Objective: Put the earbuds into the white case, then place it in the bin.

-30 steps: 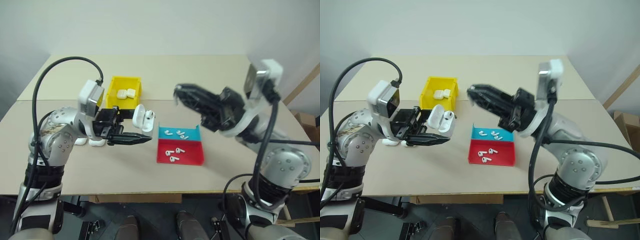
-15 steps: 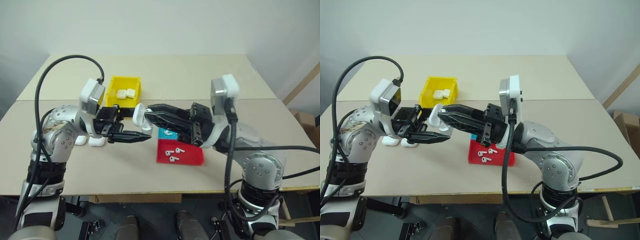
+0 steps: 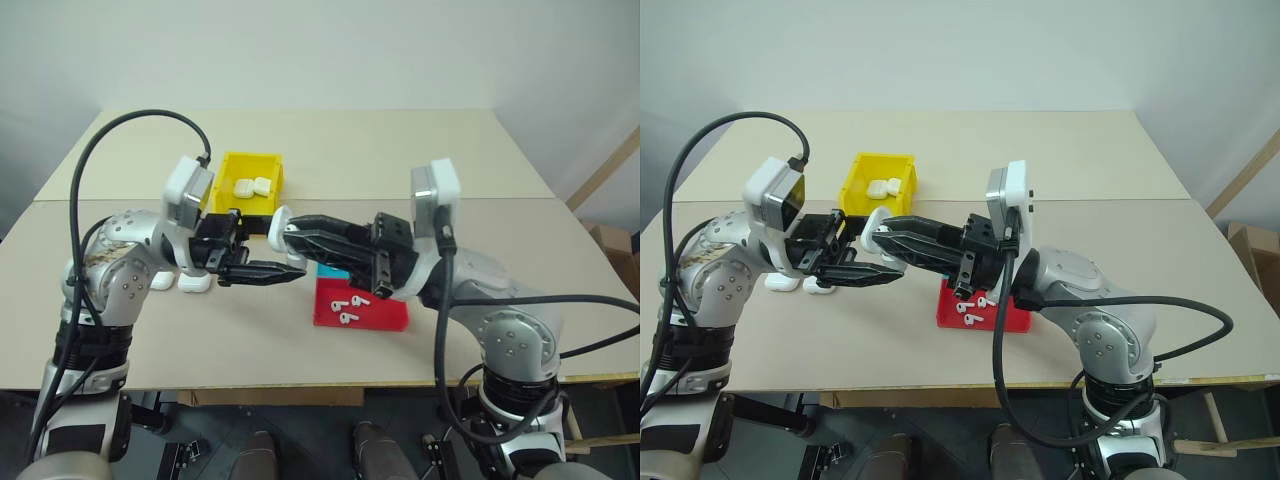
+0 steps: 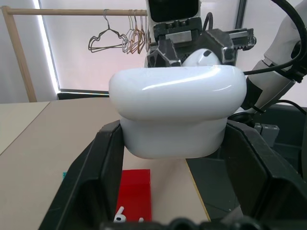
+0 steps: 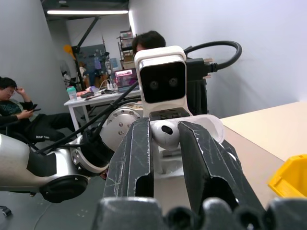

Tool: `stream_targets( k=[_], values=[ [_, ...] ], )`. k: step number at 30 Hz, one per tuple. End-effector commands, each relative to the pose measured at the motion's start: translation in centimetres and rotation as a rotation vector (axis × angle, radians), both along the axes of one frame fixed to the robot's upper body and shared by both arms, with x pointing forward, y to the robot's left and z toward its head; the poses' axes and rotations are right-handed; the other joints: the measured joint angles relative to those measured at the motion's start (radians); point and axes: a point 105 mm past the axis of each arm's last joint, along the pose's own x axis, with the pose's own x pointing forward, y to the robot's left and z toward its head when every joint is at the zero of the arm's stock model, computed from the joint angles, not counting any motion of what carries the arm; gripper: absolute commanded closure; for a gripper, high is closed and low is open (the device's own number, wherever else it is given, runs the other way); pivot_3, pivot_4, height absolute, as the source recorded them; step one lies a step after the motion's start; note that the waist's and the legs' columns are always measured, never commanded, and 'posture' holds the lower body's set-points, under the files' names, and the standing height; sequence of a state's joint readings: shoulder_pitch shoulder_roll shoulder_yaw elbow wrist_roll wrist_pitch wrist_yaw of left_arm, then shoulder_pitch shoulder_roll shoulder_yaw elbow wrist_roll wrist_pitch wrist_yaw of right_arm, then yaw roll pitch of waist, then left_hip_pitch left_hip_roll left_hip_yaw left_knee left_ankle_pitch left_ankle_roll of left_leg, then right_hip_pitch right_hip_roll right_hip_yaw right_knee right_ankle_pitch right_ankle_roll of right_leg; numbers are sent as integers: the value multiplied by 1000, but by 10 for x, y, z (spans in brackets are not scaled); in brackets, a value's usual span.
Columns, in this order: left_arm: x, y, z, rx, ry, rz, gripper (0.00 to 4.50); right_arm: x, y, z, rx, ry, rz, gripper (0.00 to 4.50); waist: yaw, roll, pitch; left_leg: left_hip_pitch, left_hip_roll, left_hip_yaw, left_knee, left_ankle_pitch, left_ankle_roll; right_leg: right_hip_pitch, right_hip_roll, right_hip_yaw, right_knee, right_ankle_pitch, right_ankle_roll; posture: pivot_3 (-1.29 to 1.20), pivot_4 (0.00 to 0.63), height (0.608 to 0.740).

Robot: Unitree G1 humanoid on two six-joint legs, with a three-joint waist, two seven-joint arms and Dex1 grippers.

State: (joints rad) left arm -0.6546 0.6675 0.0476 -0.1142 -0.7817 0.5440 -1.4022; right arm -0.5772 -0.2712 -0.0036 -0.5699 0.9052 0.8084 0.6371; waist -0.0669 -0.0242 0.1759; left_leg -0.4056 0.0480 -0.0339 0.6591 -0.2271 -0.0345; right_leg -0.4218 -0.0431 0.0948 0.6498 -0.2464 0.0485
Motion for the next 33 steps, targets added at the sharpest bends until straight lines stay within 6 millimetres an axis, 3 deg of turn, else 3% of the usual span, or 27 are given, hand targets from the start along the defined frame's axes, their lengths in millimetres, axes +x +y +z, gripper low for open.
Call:
stream_targets(
  k=[1,4,5,10,18,22,26,31,33],
  values=[
    [-10,-2,12,-22,-55,-37,1731,-4,-2,0,-6,-29,-9,3886,0,0,0,0,0,0,0,0,0,0,0,0,0,0,0,0,150,740],
    [-10,-3,13,-23,-53,-33,1731,-5,-3,-1,-8,-31,-5,3886,0,0,0,0,0,0,0,0,0,0,0,0,0,0,0,0,150,740],
    [-10,-3,13,-24,-53,-31,1731,-5,-3,-2,-10,-31,-4,3155,0,0,0,0,0,0,0,0,0,0,0,0,0,0,0,0,150,740],
    [-9,-4,14,-26,-53,-27,1731,-4,-5,-2,-16,-41,-18,1590,0,0,0,0,0,0,0,0,0,0,0,0,0,0,0,0,150,740],
    [-7,-5,14,-26,-51,-27,1731,-11,-15,9,25,-64,5,1590,1,0,0,0,0,0,0,0,0,0,0,0,0,0,0,0,150,740],
    [-4,-6,14,-24,-50,-40,1731,-13,-23,3,-2,-38,56,1590,3,0,0,0,0,0,0,0,0,0,0,0,0,0,0,0,150,740],
    [-2,-8,10,-15,-45,-56,1731,-4,-41,1,-71,-37,49,2430,6,0,0,0,0,0,0,0,0,1,0,0,-1,0,0,0,150,740],
    [2,-10,9,-11,-46,-67,1731,17,-67,26,-216,-187,0,4250,7,0,0,0,0,1,1,0,0,0,0,1,-1,0,0,0,150,740],
    [3,-11,7,-9,-44,-78,1731,25,-70,38,-299,-270,4,4483,6,0,0,1,0,1,0,0,0,0,0,1,-1,0,0,0,150,740]
  ],
)
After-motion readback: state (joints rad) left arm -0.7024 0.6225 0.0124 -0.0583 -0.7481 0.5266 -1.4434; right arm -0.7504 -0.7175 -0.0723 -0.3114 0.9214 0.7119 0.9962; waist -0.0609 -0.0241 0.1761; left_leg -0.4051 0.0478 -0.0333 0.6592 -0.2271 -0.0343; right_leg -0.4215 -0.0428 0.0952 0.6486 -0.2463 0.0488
